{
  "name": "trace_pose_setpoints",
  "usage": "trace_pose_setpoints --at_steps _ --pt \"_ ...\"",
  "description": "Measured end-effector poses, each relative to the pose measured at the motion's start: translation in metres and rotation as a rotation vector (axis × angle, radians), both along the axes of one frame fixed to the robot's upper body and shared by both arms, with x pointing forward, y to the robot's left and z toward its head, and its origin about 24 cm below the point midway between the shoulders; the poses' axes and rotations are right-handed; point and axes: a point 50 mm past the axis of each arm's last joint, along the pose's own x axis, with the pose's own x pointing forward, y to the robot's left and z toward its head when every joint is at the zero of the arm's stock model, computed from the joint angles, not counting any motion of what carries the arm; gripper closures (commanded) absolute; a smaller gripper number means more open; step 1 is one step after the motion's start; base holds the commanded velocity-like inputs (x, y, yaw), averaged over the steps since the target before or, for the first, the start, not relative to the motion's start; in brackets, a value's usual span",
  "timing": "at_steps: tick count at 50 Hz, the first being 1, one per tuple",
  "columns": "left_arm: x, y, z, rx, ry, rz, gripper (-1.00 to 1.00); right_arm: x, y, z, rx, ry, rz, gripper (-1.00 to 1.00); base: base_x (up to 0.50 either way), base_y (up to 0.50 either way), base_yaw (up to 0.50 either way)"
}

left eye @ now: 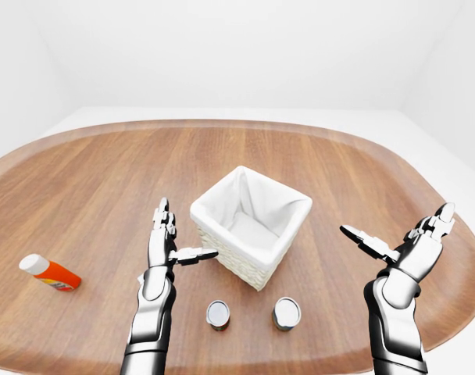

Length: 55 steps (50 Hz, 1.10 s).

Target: Pick up the alphabet soup and the cream cheese box, and put them in the basket.

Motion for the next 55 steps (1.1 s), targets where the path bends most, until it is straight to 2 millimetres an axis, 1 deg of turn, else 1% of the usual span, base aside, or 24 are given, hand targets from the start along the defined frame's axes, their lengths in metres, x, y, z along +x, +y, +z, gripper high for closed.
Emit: trace_pose_setpoints --at_steps 7,16,27,33,39,51,55 --pt "-0.003 0.003 0.004 0.025 -0.004 0.044 -1.00 0.000 0.000 0.000 0.001 -0.004 0.000 -1.00 0.00 0.00 0.00" --pt "-0.011 0.012 0.012 0.137 0.005 0.130 -1.00 0.000 0.000 0.000 0.002 -0.007 0.001 -1.00 0.00 0.00 0.00" --pt "-0.015 0.027 0.042 0.347 -0.100 0.190 -1.00 0.000 0.000 -0.001 0.001 -0.002 0.001 -1.00 0.00 0.00 0.00" --pt "-0.018 0.033 0.057 0.491 -0.144 0.210 -1.00 0.001 0.000 -0.001 -0.002 0.001 0.001 -1.00 0.00 0.00 0.00" --pt "-0.020 0.035 0.068 0.667 -0.167 0.218 -1.00 0.001 0.000 -0.002 -0.003 0.003 0.002 -1.00 0.00 0.00 0.00" --pt "-0.023 0.029 0.078 0.978 -0.152 0.174 -1.00 0.002 0.000 -0.002 -0.006 0.008 0.003 -1.00 0.00 0.00 0.00" --pt "-0.024 0.025 0.087 1.078 -0.156 0.140 -1.00 0.002 0.000 -0.002 -0.007 0.010 0.003 -1.00 0.00 0.00 0.00"
